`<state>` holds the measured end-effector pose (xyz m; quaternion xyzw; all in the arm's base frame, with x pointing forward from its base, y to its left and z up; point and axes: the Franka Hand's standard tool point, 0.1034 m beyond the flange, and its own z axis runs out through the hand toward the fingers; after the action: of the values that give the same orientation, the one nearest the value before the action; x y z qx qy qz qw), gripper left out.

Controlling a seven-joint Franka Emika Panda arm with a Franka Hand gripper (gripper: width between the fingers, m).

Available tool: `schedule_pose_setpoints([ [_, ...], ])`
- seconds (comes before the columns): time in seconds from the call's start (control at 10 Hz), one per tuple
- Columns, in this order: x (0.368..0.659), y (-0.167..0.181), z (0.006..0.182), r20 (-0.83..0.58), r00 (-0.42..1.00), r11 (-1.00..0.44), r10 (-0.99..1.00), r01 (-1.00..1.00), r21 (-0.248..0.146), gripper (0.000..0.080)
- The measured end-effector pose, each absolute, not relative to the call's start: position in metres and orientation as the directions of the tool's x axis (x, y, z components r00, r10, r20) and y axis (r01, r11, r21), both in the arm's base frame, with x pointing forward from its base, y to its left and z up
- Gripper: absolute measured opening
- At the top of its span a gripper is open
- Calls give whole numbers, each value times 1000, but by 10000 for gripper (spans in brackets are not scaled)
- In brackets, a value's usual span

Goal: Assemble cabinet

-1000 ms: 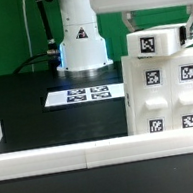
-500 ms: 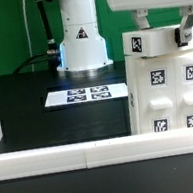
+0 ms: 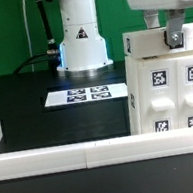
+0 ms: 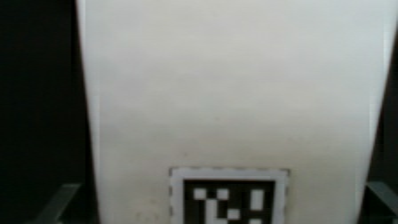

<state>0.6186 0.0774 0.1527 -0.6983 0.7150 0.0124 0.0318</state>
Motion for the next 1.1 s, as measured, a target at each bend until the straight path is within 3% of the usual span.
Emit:
schedule_pose_setpoints([
  [0.3, 619, 79, 153, -94, -313, 315, -945, -949, -1, 566],
  [0.8, 622, 84, 156, -162, -437, 439, -885, -898, 25, 566],
  [1.0, 622, 85, 156, -168, -385, 388, -908, -922, 16, 569],
  [1.1, 623, 85, 158, -171, -377, 380, -910, -925, 12, 756],
])
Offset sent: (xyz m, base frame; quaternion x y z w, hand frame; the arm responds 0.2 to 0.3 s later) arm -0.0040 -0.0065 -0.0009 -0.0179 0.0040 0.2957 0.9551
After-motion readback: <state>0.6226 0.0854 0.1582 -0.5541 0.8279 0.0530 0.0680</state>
